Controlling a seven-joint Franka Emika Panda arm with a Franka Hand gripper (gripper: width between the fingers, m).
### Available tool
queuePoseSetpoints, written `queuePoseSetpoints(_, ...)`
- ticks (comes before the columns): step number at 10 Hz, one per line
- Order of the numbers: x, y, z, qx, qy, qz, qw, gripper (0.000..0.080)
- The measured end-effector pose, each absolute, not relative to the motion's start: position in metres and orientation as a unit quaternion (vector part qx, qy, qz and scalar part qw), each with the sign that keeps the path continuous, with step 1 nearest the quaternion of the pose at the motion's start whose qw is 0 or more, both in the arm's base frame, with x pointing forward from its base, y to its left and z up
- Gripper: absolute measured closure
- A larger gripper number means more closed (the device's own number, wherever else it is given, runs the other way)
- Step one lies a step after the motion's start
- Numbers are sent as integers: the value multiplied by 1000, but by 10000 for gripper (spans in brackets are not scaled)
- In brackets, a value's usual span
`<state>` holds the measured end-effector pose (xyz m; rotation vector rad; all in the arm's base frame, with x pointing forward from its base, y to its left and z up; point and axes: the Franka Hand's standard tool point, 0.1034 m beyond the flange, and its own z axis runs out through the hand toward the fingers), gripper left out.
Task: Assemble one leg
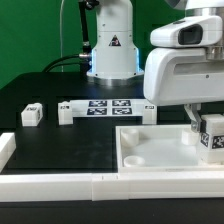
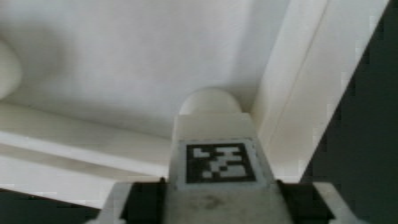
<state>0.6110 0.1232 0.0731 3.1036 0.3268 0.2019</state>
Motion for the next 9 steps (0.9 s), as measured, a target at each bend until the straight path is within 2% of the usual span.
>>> queuePoseSetpoints(7,610,126,71,899,-432,60,-32,508)
queuePoseSetpoints(9,609,128,71,850,-521,61,-36,507)
